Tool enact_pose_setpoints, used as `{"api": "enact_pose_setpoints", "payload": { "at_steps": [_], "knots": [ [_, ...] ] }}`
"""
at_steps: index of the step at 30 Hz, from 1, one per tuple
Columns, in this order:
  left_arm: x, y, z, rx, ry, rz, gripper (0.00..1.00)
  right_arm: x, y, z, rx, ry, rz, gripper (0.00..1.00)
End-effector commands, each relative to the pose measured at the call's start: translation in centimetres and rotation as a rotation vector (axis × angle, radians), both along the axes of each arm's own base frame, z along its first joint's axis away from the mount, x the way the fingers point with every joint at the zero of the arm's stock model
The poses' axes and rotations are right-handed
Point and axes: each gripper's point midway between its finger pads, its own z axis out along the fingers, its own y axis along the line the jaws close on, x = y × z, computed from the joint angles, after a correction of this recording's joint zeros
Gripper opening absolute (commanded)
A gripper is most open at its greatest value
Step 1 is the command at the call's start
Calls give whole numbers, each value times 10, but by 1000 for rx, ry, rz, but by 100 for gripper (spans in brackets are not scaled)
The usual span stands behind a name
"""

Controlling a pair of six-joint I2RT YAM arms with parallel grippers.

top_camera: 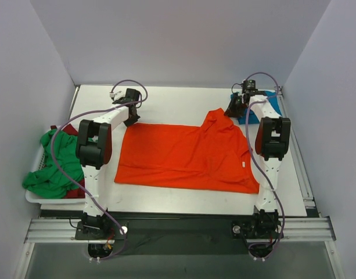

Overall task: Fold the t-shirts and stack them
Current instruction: Grap the side of the flattened tshirt furthest away from the robot with both arms

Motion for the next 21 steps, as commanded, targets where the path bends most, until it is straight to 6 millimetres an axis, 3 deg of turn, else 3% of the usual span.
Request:
{"api": "enact_pose_setpoints", "payload": {
  "at_steps": [1,7,8,21],
  "knots": [
    [7,-3,11,-29,-43,-25,0,4,9,17,71,-21,8,20],
    [9,-6,23,-36,-68,-51,0,6,20,36,134,-63,23,2],
    [9,-6,24,-37,-71,-51,0,6,8,36,143,-64,-2,0],
    [8,-4,47,-57,-111,-69,0,-4,-6,82,144,-172,-20,0]
  ]
}}
